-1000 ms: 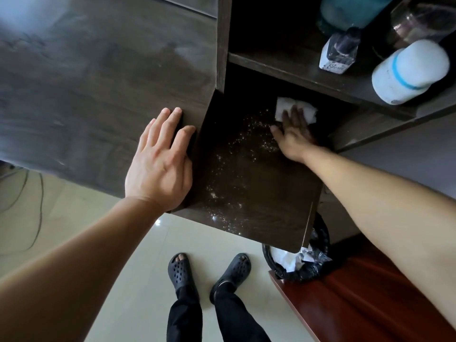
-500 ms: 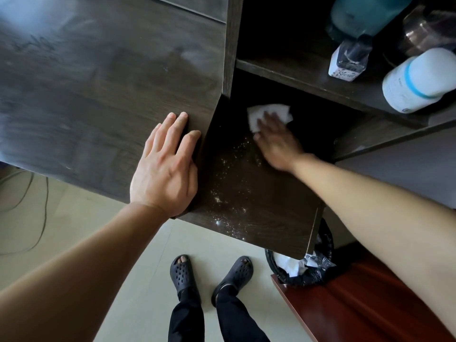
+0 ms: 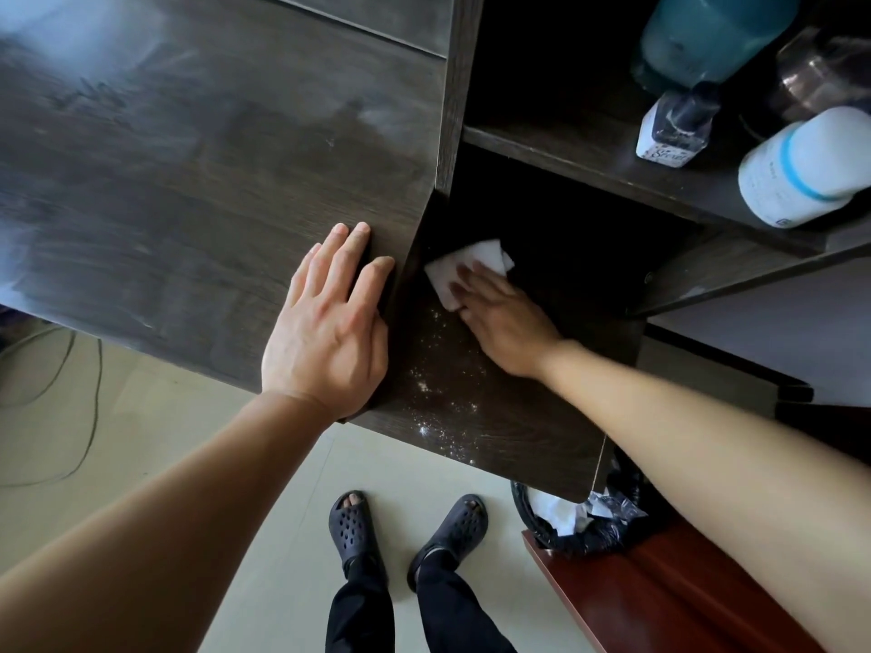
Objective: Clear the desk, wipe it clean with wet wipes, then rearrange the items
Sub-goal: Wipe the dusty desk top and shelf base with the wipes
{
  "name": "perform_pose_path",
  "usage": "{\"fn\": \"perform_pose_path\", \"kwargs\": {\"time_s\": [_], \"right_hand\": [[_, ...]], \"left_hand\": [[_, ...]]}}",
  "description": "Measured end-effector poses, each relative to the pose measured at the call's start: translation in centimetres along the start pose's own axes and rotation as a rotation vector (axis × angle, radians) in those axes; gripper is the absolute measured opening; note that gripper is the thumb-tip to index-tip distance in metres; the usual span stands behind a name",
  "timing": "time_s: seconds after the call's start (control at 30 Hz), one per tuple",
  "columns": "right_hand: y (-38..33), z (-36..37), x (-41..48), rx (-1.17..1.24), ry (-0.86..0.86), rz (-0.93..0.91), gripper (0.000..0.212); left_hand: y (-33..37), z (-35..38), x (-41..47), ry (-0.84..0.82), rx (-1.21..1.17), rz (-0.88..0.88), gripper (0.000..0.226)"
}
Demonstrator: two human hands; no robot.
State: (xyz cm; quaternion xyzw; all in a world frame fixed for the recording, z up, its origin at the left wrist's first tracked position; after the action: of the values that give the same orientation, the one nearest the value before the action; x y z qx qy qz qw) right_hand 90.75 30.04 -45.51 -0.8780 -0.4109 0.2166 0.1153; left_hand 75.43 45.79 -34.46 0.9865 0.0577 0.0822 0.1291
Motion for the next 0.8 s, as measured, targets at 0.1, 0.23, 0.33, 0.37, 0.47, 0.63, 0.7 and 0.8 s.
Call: {"fn": "perform_pose_path", "kwargs": {"time_s": [0.1,0.23,0.33,0.37,0.47,0.63,0.7,0.8], "right_hand": [[5.0,-0.9,-3.1,0.01,0.176,0.079,0.033],[9.9,-4.3,0.1,0.073,0.278,0.43,0.026],[7.9,-4.2,2.2,0.065,0.288,0.499,0.027],[6.4,-3.4,1.7,0.036,0.274,0.44,0.027],[3.0,0.1,-3.0,-0.048,0.175,0.244,0.033],[6.4,-1.5,-3.0,-0.248,0.239,0.239,0.03],[8.2,-3.0,0.9,-0.265,0.287,0.424,0.03],[6.1,-2.6,2.7,-0.103,0.273,0.548,0.031]], "left_hand": [[0.1,0.0,0.0,0.0,-0.003,0.002,0.053],[0.1,0.0,0.0,0.001,0.0,0.0,0.053],[0.2,0.0,0.0,0.001,0.004,0.0,0.052],[0.2,0.0,0.0,0.003,0.004,0.002,0.052],[0.2,0.0,0.1,0.005,0.003,0.002,0.052],[0.1,0.1,0.0,-0.005,0.011,0.004,0.053],[0.0,0.2,0.0,-0.011,0.017,0.002,0.054],[0.0,0.3,0.1,-0.006,0.019,0.002,0.055]]}}
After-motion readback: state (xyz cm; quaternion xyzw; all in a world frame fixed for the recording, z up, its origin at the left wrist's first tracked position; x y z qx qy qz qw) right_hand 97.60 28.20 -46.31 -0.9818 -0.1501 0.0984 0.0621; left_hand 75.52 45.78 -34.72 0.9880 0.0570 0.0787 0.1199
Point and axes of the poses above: each hand's wrist, its own x-axis towards the middle knuckle, its own z-axis out of the palm, y = z × x, the point moved 1 cm from there along x, towards the middle knuckle, and after that the axes turned 10 degrees about z, right-handed, at the moved point
